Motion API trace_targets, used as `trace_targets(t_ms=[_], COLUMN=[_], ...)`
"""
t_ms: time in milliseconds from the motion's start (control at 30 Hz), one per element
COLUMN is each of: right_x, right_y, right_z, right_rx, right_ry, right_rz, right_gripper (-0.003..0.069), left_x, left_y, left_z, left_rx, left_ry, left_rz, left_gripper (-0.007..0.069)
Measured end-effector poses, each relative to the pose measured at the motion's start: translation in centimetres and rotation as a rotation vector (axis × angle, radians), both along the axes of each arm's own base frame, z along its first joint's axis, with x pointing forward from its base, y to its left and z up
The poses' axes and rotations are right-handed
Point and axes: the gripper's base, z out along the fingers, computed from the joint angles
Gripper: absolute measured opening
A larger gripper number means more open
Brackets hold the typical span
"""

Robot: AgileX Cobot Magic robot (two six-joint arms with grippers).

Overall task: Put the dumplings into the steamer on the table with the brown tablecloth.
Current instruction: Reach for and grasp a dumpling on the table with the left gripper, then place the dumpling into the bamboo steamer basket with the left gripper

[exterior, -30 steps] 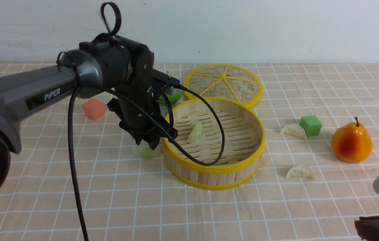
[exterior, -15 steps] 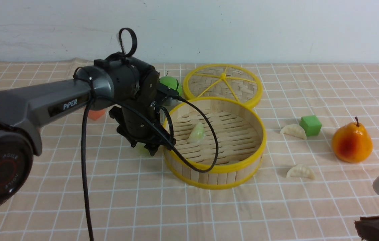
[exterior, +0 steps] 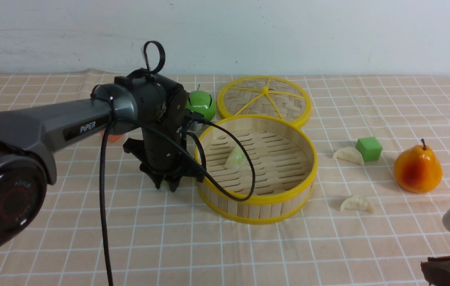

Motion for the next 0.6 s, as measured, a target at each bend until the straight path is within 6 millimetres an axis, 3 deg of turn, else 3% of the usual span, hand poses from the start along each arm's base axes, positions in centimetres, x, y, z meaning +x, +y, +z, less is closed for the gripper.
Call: trace_targets(t_ms=[133,200,233,267,367,400,467,500,600], right_x=[0.0,0.0,0.0,0.0,0.0,0.0,0.1,0.1,0.2], right_y=[0.0,0.0,0.0,0.0,0.0,0.0,0.0,0.0,0.0], right_z=[0.0,0.0,0.0,0.0,0.0,0.0,0.1,0.1,0.1], right_rx=[0.000,0.001,0.001,0.001,0.002,0.002,0.003,0.004,0.008], right_ry=[0.000,0.000,0.000,0.000,-0.003,-0.003,-0.011,-0.014,-0.021], right_rz=[0.000,0.000,0.000,0.000,-0.001,-0.001,-0.003,-0.004,-0.006], right_gripper=[0.0083,0.0084,0.0084,0.0085,0.0088,0.0088,0.0089,0.0089,0.0092], left_x=[-0.5,-1.2,-1.2,-1.9,-3.0,-3.1,-3.9,-3.9,-4.2], left_y=[0.3,0.4,0.3,0.0,-1.6,-1.9,-4.6,-4.6,-7.9], left_z=[2.5,5.6,5.6,7.7,10.4,10.4,10.5,10.5,9.0], left_rx=[-0.010,-0.062,-0.067,-0.150,-0.345,-0.354,-0.417,-0.417,-0.446], left_ry=[-0.029,-0.082,-0.080,-0.104,-0.125,-0.126,-0.156,-0.156,-0.182], left_rz=[0.004,0.012,0.013,0.029,0.036,0.029,-0.057,-0.057,-0.099], left_gripper=[0.0228,0.0228,0.0228,0.0228,0.0228,0.0228,0.0228,0.0228,0.0228])
